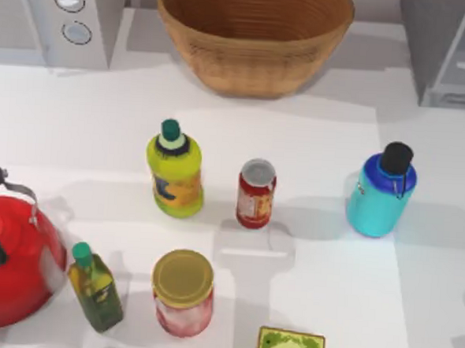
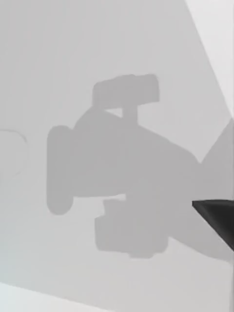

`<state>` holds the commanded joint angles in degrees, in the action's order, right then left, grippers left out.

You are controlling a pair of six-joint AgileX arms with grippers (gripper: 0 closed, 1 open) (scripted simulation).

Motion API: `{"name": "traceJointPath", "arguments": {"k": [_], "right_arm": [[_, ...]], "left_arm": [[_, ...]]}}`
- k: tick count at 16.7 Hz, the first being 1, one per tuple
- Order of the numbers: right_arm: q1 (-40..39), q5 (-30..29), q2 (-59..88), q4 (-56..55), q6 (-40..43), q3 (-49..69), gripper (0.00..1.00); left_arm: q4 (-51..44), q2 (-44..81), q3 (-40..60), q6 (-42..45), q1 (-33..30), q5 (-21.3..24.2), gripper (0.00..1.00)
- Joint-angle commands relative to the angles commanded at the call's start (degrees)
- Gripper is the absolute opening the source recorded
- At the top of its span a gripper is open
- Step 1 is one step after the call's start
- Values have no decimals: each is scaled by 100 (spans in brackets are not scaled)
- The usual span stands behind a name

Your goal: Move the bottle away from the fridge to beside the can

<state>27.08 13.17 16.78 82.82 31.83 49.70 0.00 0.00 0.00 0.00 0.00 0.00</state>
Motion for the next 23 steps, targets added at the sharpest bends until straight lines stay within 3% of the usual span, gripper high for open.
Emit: {"name": "traceJointPath", "arguments": {"k": [14, 19, 23], "right_arm": [[6250, 3250, 7166, 231, 6998, 2184, 100], [7495, 3988, 8573, 266, 8401, 2633, 100], [7668, 4099, 8767, 270, 8599, 2696, 100]], "left_arm": [[0, 0, 0, 0, 0, 0, 100], [0, 0, 0, 0, 0, 0, 100], [0, 0, 0, 0, 0, 0, 100]]}}
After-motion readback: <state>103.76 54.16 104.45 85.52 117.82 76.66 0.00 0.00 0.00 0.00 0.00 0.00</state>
